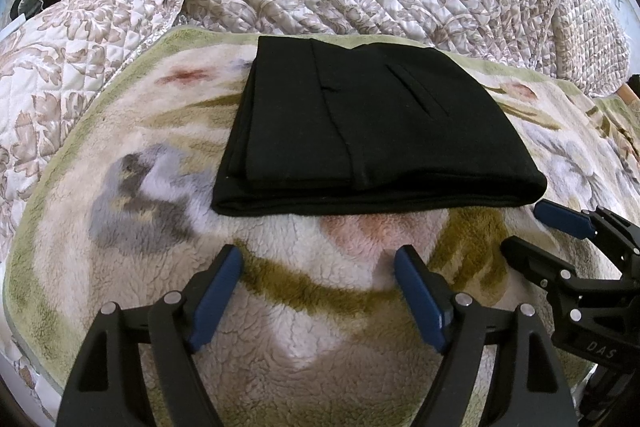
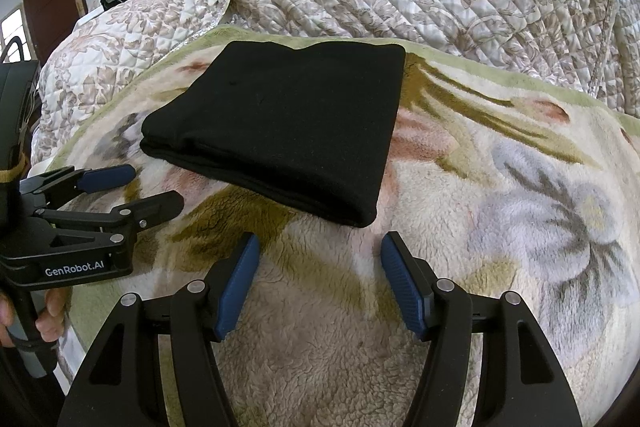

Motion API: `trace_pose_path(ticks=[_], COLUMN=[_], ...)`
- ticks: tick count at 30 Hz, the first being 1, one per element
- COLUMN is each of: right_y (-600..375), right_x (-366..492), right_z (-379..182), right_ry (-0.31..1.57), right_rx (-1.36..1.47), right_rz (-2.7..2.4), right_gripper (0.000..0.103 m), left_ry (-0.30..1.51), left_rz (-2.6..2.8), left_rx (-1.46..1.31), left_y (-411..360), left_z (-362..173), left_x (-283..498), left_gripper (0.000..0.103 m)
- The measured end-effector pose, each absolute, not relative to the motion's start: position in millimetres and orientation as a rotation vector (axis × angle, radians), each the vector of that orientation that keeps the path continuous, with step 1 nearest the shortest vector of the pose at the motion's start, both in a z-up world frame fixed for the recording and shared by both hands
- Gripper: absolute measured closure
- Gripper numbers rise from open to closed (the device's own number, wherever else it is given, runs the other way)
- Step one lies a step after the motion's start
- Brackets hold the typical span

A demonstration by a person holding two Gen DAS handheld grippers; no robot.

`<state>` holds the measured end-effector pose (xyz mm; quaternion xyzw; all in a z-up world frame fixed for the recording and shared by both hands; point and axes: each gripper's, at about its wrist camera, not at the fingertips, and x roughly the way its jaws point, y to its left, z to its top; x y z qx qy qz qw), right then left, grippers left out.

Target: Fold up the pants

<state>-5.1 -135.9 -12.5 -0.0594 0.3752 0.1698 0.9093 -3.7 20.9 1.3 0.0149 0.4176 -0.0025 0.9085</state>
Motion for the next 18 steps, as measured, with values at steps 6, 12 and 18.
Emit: trace_pose_path(ticks=[6,12,18], right_y=[-136.0,-136.1,-136.0], right_x=[-5.0,-4.9,-5.0], right_z=[-12.5,-12.5,-12.4], right_ry=[0.774,0.774,0.774], right_rx=[-0.122,-0.122,-0.122], right_rz=[0.351,0.351,0.351], right_gripper=[0.039,0.039,0.039], left_ry=[0.866,0.868,0.873], left_rz=[0.001,0.002,0.006], left_rx=[0.029,0.026,0.024], left_y=[20.3,20.2,20.7], left_z=[1.4,0.9,1.1], left_x=[-2.5,-2.6,-1.6], left_gripper=[0.021,0.021,0.021])
